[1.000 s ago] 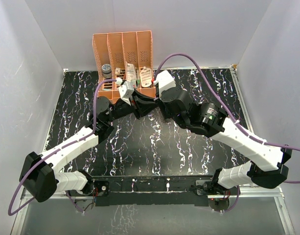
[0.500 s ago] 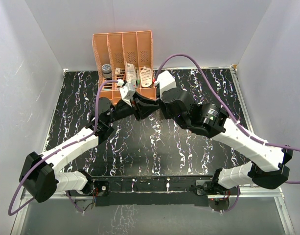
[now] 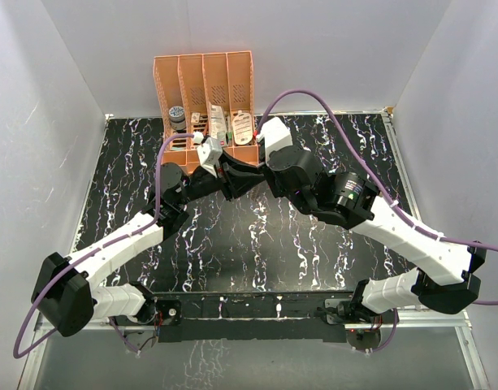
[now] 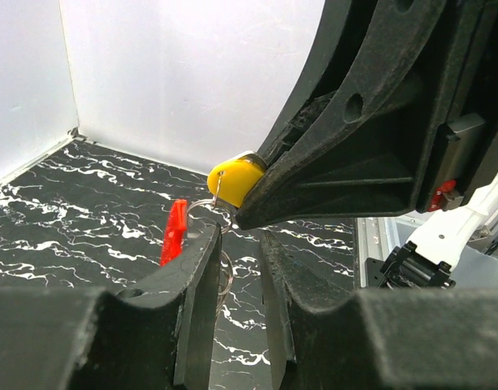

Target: Remove the keys from the keyring

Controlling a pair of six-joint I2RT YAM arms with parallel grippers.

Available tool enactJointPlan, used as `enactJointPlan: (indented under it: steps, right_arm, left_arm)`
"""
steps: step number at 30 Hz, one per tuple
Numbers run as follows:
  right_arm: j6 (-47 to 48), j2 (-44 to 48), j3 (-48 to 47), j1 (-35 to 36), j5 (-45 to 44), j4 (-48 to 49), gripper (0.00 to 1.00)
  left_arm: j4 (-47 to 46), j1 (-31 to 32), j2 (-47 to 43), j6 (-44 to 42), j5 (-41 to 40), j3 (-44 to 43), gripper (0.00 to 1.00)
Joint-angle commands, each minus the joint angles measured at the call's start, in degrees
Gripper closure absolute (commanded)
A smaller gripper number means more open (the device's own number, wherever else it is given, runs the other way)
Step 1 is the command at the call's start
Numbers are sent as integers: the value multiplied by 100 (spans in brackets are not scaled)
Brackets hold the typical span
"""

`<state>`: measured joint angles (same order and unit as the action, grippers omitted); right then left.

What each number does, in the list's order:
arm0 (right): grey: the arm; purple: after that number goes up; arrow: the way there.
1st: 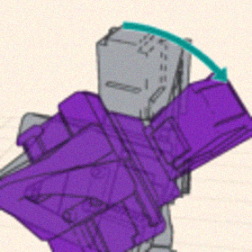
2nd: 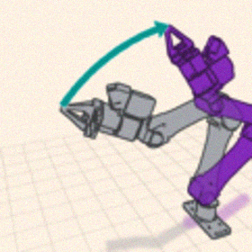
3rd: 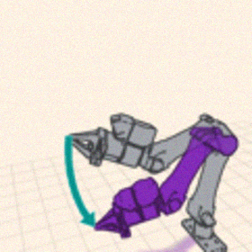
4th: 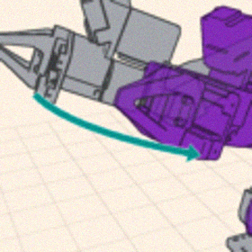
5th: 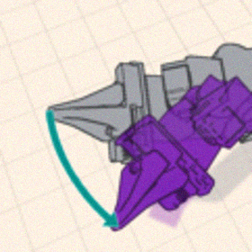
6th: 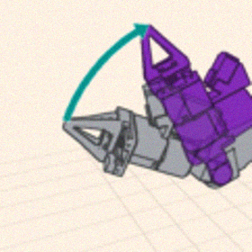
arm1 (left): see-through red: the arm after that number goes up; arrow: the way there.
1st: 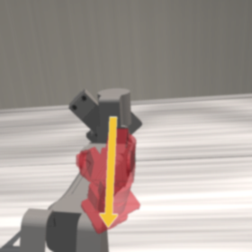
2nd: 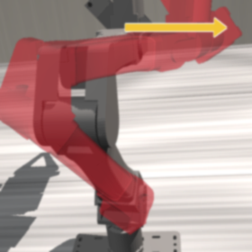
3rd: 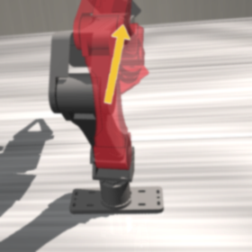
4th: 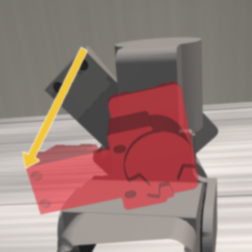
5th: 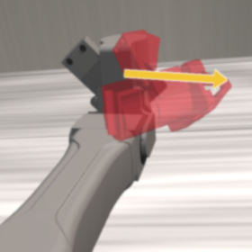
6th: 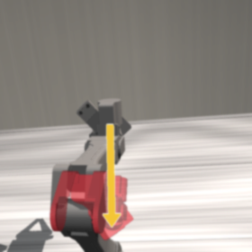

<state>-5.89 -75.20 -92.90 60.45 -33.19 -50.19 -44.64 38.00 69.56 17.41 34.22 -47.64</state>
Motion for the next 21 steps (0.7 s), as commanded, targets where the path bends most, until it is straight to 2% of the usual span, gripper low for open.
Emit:
enactJointPlan:
  steps: [1,21]
  right_arm:
    - [49,195,-117,46,-71,434,100]
    - [51,80,-349,116,-13,335,100]
  left_arm:
    - [-357,-16,-49,48,210,-112,75]
    - [-627,-12,344,-1,270,-308,74]
